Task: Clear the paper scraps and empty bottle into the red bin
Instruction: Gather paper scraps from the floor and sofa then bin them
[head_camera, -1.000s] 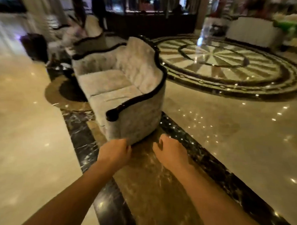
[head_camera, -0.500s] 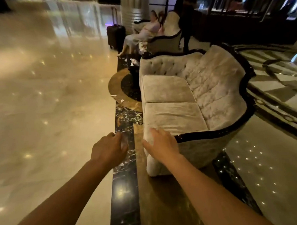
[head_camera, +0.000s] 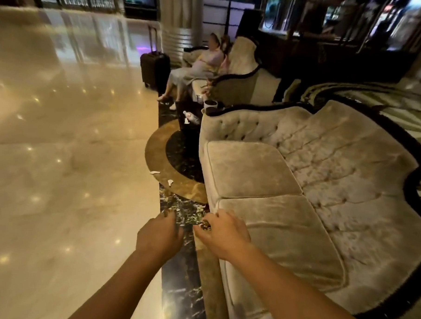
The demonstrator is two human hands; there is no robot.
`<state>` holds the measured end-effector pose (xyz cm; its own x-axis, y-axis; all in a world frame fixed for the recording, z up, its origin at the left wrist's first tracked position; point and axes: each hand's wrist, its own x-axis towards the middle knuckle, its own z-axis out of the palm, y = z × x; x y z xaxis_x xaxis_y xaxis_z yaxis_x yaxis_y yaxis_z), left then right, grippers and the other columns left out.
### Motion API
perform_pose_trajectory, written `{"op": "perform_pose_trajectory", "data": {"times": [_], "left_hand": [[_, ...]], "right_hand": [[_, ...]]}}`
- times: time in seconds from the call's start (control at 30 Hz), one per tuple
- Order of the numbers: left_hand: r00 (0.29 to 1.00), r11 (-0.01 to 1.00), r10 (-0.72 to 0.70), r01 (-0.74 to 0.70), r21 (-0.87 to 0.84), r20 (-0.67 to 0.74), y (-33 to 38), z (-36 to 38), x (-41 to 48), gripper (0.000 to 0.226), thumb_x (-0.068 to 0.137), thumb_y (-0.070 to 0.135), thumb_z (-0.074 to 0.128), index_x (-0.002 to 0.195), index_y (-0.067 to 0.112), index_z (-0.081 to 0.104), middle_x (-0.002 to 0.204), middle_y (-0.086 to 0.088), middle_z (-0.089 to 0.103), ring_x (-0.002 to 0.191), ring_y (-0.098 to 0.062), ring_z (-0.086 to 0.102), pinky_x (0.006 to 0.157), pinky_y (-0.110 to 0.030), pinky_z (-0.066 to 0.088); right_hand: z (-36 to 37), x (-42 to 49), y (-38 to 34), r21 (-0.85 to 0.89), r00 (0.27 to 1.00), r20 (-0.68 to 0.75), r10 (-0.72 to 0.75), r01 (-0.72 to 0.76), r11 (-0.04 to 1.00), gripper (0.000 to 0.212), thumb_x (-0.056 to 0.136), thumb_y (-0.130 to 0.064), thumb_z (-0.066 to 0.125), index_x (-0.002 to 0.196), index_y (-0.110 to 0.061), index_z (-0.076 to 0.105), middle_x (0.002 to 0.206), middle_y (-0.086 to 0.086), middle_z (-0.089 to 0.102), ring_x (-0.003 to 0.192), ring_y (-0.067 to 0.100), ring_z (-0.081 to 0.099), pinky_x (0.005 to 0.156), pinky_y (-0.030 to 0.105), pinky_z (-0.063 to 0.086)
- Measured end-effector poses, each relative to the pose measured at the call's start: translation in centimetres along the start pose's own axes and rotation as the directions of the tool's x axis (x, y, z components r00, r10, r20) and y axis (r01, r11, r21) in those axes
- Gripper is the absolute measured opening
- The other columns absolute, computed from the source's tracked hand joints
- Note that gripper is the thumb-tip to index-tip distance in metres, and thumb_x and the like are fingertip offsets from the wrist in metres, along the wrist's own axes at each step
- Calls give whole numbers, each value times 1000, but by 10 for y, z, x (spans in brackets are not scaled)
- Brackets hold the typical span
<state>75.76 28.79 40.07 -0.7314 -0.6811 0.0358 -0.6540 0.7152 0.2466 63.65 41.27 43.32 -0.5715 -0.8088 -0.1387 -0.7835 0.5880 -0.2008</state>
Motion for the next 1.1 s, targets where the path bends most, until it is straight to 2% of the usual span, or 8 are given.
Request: {"op": "perform_pose_trajectory", "data": {"times": [0.13, 0.3, 0.4, 0.57, 0.7, 0.83, 0.97, 1.1], "left_hand": [[995, 995, 99, -99, -11, 26, -8, -20, 130, 35, 87, 46, 45, 111, 22, 52, 106, -6, 62, 96, -28, 61, 70, -37, 49], [988, 990, 141, -142, 5, 68, -38, -12, 286, 35, 85, 47, 44, 108, 20, 49, 108, -7, 62, 97, -30, 61, 72, -38, 49], [986, 994, 104, -108, 24, 128, -71, 0, 367, 34, 85, 45, 44, 106, 19, 49, 108, -9, 61, 98, -31, 61, 73, -39, 50], [968, 997, -74, 64, 51, 241, -139, 11, 478, 40, 85, 48, 45, 113, 20, 49, 109, -9, 62, 99, -32, 61, 76, -39, 51], [935, 983, -185, 169, 78, 303, -190, 17, 549, 40, 85, 47, 46, 112, 18, 51, 111, -10, 62, 103, -33, 60, 77, -40, 49], [890, 965, -260, 222, 142, 374, -256, 46, 639, 38, 86, 42, 48, 113, 15, 52, 114, -11, 61, 106, -33, 59, 78, -38, 48], [872, 970, -234, 180, 163, 430, -320, 100, 745, 37, 87, 40, 49, 114, 14, 52, 113, -12, 60, 105, -34, 59, 75, -38, 48], [845, 970, -242, 194, 148, 476, -371, 170, 834, 32, 86, 37, 55, 109, 14, 51, 110, -12, 59, 102, -33, 56, 66, -35, 39]], "right_hand": [[-35, 107, 6, -3, 995, -66, 74, -74, 997, 58, 90, -65, 33, 118, -25, 63, 118, 4, 62, 111, 27, 54, 92, 41, 44], [-39, 258, 21, 55, 981, -93, 170, -165, 985, 59, 88, -66, 26, 111, -25, 62, 114, 4, 62, 105, 28, 54, 88, 42, 43], [-27, 359, 15, 72, 988, -58, 144, -140, 988, 61, 88, -66, 27, 117, -25, 62, 117, 6, 61, 107, 30, 55, 88, 43, 45], [-28, 528, -19, 112, 997, 59, 47, -53, 992, 55, 94, -58, 38, 125, -17, 57, 121, 11, 59, 113, 32, 52, 95, 46, 45], [-31, 623, -49, 56, 994, 104, -30, 24, 998, 52, 93, -55, 40, 127, -19, 54, 121, 8, 58, 110, 32, 54, 87, 45, 48], [-8, 726, -69, 34, 987, 148, -62, 57, 998, 52, 93, -55, 41, 130, -21, 52, 124, 7, 57, 113, 31, 54, 87, 42, 46], [48, 834, -73, 77, 973, 221, 68, -87, 993, 55, 93, -55, 43, 137, -22, 43, 130, 10, 54, 118, 33, 51, 90, 43, 44], [125, 926, -77, 170, 943, 307, 132, -190, 967, 61, 92, -54, 44, 144, -23, 34, 132, 14, 52, 117, 35, 52, 88, 46, 47]]}}
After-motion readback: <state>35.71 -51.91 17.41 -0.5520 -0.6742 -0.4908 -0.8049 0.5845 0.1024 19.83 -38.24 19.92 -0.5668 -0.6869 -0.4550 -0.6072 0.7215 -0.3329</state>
